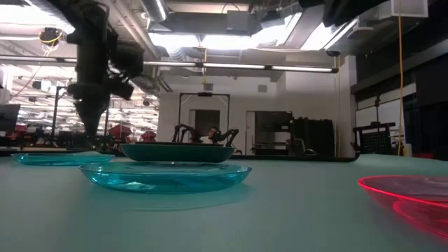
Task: Stack plastic plates
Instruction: Stack the top blue plate on top of the blue plate
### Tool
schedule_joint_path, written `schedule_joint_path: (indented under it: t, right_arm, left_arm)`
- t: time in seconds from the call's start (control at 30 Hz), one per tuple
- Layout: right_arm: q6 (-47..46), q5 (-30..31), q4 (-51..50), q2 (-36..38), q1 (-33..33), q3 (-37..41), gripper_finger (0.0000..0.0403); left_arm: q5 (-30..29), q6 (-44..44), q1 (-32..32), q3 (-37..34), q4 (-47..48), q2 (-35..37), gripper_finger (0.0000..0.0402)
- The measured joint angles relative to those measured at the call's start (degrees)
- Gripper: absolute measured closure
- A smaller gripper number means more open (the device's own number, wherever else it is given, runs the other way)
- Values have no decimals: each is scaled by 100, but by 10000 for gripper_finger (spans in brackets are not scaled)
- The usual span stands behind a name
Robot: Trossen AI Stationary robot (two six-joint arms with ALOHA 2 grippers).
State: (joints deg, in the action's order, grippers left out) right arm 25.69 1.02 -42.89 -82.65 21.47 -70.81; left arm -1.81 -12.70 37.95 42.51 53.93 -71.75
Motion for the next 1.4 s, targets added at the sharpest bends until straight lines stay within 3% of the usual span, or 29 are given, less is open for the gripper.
schedule_joint_path:
  t: [0.6,1.4]
  right_arm:
    - [2,337,159,0,-11,0,365]
    - [8,332,251,0,-11,0,366]
  left_arm:
    - [-67,-140,309,-71,-46,-69,335]
    - [-43,-145,309,-73,-41,-1300,335]
